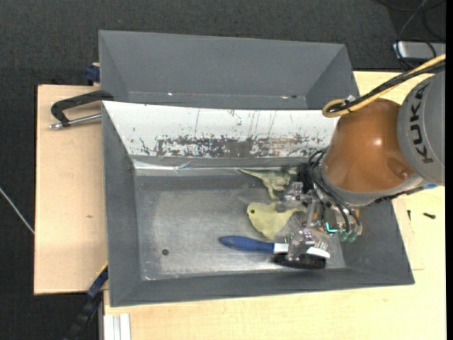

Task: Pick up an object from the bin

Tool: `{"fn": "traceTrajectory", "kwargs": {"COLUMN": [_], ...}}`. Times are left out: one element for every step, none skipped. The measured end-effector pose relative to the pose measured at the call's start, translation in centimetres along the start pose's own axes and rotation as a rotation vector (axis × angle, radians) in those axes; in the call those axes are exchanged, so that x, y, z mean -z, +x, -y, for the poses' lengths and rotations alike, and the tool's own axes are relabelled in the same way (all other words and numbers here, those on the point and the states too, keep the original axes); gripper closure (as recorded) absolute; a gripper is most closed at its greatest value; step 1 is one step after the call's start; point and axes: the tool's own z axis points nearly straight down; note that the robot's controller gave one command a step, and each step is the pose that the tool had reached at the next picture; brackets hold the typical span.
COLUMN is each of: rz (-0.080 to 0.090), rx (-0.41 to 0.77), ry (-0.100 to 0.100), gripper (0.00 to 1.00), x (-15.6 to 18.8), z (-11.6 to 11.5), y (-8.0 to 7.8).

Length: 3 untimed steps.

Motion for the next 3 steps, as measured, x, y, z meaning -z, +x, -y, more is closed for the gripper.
{"fn": "traceTrajectory", "kwargs": {"rz": [0.026, 0.047, 0.021], "rx": [0.117, 0.117, 0.118], "ry": [0.002, 0.003, 0.003], "gripper": [0.0, 1.0, 1.0], "x": [-6.5, -6.1, 6.7], "z": [-1.3, -1.3, -0.3], "y": [-0.8, -1.3, -1.6]}}
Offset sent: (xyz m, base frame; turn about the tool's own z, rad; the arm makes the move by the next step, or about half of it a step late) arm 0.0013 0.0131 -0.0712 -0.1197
